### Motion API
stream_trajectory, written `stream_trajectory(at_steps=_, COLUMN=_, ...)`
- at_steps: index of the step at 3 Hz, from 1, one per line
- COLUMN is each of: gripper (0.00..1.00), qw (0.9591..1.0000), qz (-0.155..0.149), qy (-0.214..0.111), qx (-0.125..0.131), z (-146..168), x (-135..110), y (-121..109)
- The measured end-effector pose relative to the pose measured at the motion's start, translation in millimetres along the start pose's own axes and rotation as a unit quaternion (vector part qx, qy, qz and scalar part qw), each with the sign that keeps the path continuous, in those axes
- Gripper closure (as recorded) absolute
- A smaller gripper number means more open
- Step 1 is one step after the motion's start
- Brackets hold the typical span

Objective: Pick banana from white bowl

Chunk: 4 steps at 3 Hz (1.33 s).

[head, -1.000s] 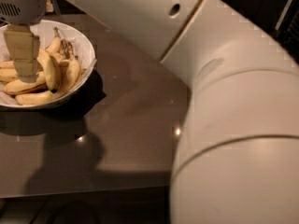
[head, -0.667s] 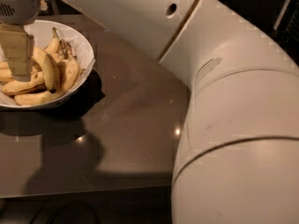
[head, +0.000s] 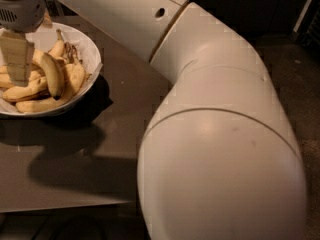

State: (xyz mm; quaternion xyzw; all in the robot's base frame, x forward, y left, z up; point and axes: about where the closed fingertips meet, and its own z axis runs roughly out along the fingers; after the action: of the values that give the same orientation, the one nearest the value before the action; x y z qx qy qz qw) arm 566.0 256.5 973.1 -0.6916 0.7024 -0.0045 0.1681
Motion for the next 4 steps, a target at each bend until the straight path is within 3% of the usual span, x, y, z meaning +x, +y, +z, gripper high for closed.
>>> stream_trajectory(at_steps=2, gripper=0.10, qw=0.9977, qz=0.047, qy=-0.012, qx=-0.047, z=26, x=5, y=-14)
stream_trajectory(at_steps=4, gripper=0.09, qw=0.9907, qz=0.077, qy=-0.021, qx=-0.110, z=51, x=15, y=-6)
